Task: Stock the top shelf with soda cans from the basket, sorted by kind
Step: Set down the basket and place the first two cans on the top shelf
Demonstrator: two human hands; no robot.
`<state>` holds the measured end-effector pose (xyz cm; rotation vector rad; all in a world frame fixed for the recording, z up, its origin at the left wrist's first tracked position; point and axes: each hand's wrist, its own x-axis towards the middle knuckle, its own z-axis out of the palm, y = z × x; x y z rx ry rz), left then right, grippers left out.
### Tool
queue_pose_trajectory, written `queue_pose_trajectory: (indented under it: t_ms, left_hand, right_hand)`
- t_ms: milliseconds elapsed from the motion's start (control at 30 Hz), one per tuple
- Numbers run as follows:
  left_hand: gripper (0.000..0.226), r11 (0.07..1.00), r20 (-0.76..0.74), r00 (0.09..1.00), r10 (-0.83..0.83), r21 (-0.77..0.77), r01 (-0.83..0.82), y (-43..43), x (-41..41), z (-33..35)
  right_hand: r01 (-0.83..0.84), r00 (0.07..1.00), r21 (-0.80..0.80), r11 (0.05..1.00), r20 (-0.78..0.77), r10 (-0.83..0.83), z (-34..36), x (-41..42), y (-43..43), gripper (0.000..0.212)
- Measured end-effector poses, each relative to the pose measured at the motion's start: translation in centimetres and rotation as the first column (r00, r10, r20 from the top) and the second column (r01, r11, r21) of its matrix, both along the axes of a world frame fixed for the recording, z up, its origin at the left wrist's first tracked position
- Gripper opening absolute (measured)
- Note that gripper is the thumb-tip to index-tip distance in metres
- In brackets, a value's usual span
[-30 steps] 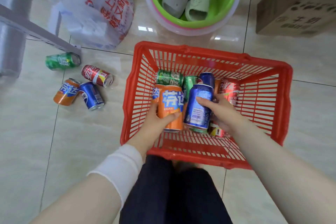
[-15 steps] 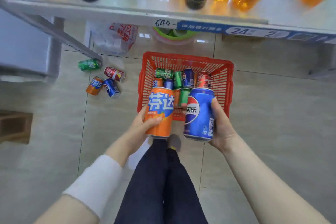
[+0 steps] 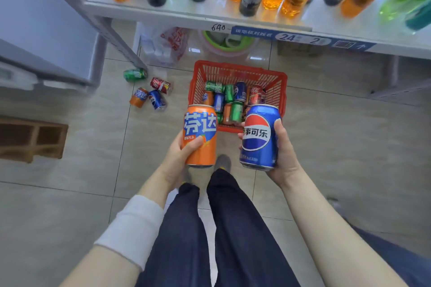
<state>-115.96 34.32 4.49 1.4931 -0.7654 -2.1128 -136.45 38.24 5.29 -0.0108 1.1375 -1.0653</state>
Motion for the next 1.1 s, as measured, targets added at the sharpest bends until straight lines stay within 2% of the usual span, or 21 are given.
queue_pose_trajectory:
  t_ms: [100,267,400,567,633,733,800,933,1100]
  left_hand:
    - [0.071,0.999,-0.020,1.000,-0.017,-0.031,0.017,1.4,1.4,2.0]
    - [0.044,0.996,-0.043,0.999,-0.009,-0.089,0.005,3.6,4.8,5.2]
    - [0.067,0.992,-0.042,0.999,0.003,-0.129,-0.009,6.1,9.3,7.4]
    - [0.085,0.987,-0.033,0.995,0.090,-0.133,-0.093,10.1,15.0,8.5]
    - [0.090,0.986,-0.020,0.994,0.111,-0.120,-0.113,11.7,16.6,8.6]
    - [0.100,0.987,0.004,0.994,0.107,-0.118,-0.106,13.9,17.7,9.1]
    - [0.096,0.990,0.015,0.995,0.096,-0.108,-0.094,15.2,17.8,9.4]
    - [0.067,0.990,0.019,0.995,0.102,-0.105,-0.099,17.8,17.4,9.8]
    - [0.093,0.992,0.028,0.996,0.087,-0.093,-0.084,20.0,16.8,10.2]
  right_hand:
    - [-0.006,0.999,-0.020,1.000,-0.032,0.005,2.0,2.0,1.7,0.122]
    - [-0.028,0.998,-0.080,0.996,-0.065,0.023,5.6,6.4,4.2,0.115]
    - [0.000,1.000,-0.074,0.997,-0.010,0.000,7.6,10.3,7.2,0.095]
    - [-0.018,0.999,-0.095,0.995,0.034,0.022,9.6,14.3,10.9,0.087]
    - [-0.027,0.999,-0.105,0.994,0.039,0.031,10.2,15.7,12.3,0.088]
    - [-0.053,0.999,-0.109,0.993,-0.018,0.051,10.6,17.3,13.8,0.106]
    - [-0.102,0.993,-0.119,0.988,-0.068,0.094,10.7,17.8,14.6,0.111]
    - [-0.158,0.986,-0.093,0.983,-0.061,0.153,10.8,18.2,16.2,0.105]
    - [-0.162,0.982,0.008,0.987,-0.094,0.162,10.5,18.1,18.2,0.104]
